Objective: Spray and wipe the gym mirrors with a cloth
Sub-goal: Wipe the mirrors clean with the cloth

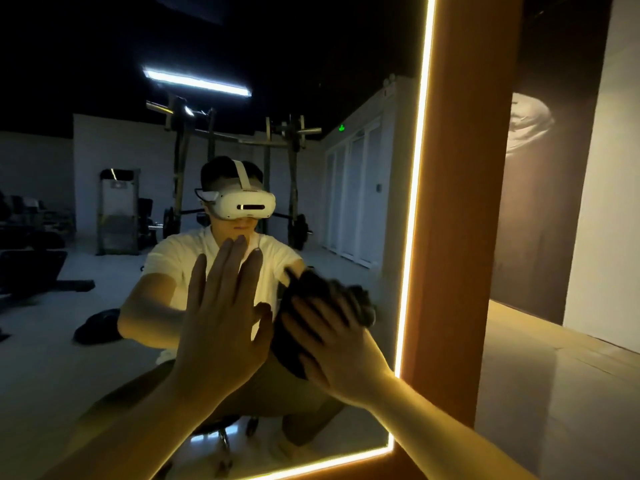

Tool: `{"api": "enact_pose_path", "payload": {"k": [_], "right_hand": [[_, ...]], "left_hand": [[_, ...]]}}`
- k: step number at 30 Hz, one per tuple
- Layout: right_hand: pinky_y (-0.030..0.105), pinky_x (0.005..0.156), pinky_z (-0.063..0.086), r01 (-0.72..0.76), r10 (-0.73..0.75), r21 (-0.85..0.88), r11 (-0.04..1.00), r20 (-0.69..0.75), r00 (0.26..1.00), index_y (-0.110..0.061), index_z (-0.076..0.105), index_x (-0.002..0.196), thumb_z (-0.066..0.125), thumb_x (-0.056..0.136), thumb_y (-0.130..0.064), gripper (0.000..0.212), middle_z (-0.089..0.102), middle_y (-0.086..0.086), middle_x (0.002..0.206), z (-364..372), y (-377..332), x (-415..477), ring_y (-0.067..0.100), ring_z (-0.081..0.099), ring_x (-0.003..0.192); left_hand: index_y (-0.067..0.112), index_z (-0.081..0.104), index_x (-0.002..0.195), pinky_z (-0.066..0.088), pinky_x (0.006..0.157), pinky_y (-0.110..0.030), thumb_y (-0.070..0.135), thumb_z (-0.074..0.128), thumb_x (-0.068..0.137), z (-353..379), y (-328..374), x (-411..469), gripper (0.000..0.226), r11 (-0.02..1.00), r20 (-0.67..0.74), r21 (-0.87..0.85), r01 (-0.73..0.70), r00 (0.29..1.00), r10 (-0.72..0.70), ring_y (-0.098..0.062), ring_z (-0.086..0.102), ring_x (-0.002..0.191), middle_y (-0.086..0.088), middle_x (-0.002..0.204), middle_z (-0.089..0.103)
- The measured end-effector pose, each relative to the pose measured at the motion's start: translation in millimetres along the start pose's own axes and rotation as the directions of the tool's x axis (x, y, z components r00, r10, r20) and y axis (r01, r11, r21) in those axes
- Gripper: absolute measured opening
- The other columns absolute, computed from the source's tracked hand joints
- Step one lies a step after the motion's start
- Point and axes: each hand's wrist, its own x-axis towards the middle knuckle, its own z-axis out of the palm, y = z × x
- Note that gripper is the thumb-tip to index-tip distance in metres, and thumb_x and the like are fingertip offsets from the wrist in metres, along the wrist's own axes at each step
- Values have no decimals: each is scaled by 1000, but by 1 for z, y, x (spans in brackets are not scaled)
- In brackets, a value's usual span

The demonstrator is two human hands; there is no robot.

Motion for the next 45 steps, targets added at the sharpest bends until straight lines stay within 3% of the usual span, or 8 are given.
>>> {"api": "enact_pose_path", "payload": {"k": [3,5,8,13,21,34,43,45], "right_hand": [[58,123,23,72,-70,-27,997,43,997,-26,32,160,42,108,-45,56,34,5,165,4,22,-17,31,31,152],[63,119,25,-150,153,61,987,-54,987,-22,34,159,45,105,-46,60,33,10,165,1,56,10,33,30,152],[57,125,17,-459,476,137,878,-141,868,-17,26,163,35,105,-43,64,22,12,170,-19,112,68,31,20,157],[51,127,12,-627,644,146,765,-172,745,-11,19,164,30,106,-41,66,17,14,171,-18,105,80,30,13,159],[53,127,13,-683,706,194,704,-88,703,-7,20,163,32,106,-40,67,16,16,171,17,29,-6,31,11,159],[58,123,23,-743,747,198,639,70,661,-11,14,164,23,108,-42,64,14,13,171,61,-87,-130,33,17,157],[60,123,21,-863,901,295,409,17,433,-1,25,160,19,107,-44,69,23,20,168,64,-113,-91,35,21,156],[60,124,20,-845,895,320,429,-25,445,0,28,159,24,106,-41,67,25,20,167,59,-108,-66,35,21,156]], "left_hand": [[2,40,158,17,127,-60,42,50,96,7,6,-6,74,997,-3,1,-77,997,77,-38,19,159,-20,171,20],[4,38,159,15,127,-62,48,50,96,12,13,-7,78,997,-5,13,-78,997,78,-40,16,160,-21,172,17],[4,33,161,14,126,-65,52,52,96,17,23,-6,83,999,-11,31,-44,999,45,-43,13,159,-23,172,13],[4,30,162,16,125,-66,51,50,98,18,26,-9,82,998,-7,53,-39,999,39,-43,11,160,-24,172,11],[2,31,162,8,130,-55,40,64,91,16,32,-51,87,1000,59,-9,-6,998,6,-38,12,161,-21,172,16],[2,34,160,16,127,-63,45,52,94,20,13,-145,81,995,154,-94,15,988,-1,-40,15,160,-22,172,16],[4,33,161,13,128,-60,38,58,91,20,16,-148,82,988,159,-139,69,986,-46,-37,14,160,-19,172,17],[4,35,160,15,127,-62,36,59,91,20,17,-147,80,982,154,-167,94,986,-68,-37,15,160,-19,172,18]]}}
